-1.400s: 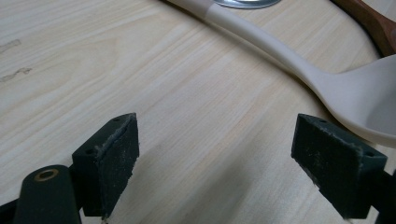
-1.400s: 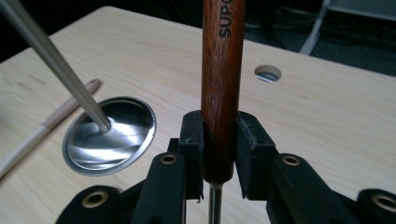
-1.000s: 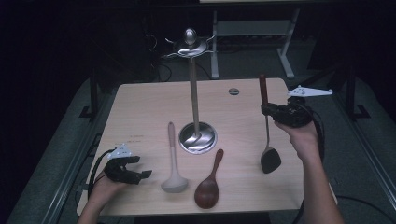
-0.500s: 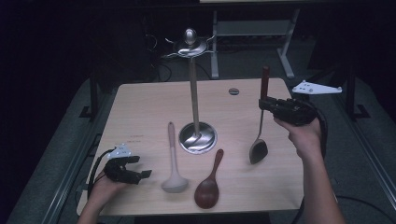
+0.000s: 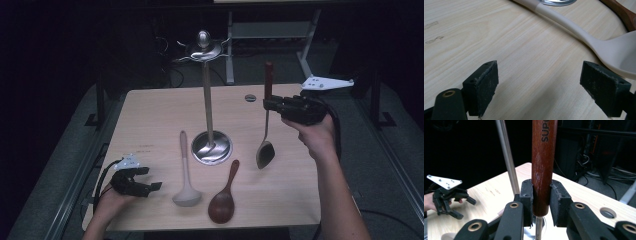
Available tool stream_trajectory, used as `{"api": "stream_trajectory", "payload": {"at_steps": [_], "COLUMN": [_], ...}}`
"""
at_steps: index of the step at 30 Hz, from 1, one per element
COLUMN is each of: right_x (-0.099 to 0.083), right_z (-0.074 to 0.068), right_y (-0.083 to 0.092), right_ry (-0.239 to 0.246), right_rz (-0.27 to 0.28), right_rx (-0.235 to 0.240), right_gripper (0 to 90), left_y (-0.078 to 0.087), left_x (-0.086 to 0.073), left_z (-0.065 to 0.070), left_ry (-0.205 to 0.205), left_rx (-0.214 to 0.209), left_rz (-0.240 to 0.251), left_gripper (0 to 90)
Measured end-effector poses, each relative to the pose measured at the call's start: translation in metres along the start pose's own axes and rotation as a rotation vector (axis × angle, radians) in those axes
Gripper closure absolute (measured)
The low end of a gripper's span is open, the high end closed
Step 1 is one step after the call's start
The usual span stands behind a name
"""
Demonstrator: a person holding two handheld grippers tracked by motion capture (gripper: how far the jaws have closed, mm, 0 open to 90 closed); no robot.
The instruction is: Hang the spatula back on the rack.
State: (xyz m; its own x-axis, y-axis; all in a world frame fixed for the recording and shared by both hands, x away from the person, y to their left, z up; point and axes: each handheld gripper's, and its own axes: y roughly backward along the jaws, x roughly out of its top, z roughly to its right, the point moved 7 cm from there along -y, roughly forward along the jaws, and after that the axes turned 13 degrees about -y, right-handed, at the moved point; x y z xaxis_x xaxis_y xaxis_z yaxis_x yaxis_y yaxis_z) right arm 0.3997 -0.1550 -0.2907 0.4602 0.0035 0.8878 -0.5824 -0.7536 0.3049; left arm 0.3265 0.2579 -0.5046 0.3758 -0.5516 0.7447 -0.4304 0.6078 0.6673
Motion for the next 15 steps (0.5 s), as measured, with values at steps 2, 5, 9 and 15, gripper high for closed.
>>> {"api": "stream_trajectory", "payload": {"at_steps": [2,5,9,15], "right_x": [0.007,0.012,0.022,0.030], "right_z": [-0.008,-0.014,-0.028,-0.038], "right_y": [-0.005,-0.008,-0.013,-0.018], "right_ry": [0.021,0.031,0.055,0.085], "right_rz": [-0.003,-0.004,-0.013,-0.029], "right_rx": [0.027,0.047,0.087,0.114], "right_gripper": [74.0,74.0,74.0,74.0], "left_y": [-0.001,-0.001,-0.001,-0.001], "left_x": [0.000,0.000,0.000,0.001], "left_z": [0.000,0.002,0.002,0.003], "left_ry": [0.000,0.006,0.006,0.006], "left_rx": [-0.002,-0.005,-0.009,-0.011], "left_rz": [0.001,0.000,0.001,0.002], "left_gripper": [14.9,14.9,14.9,14.9]}}
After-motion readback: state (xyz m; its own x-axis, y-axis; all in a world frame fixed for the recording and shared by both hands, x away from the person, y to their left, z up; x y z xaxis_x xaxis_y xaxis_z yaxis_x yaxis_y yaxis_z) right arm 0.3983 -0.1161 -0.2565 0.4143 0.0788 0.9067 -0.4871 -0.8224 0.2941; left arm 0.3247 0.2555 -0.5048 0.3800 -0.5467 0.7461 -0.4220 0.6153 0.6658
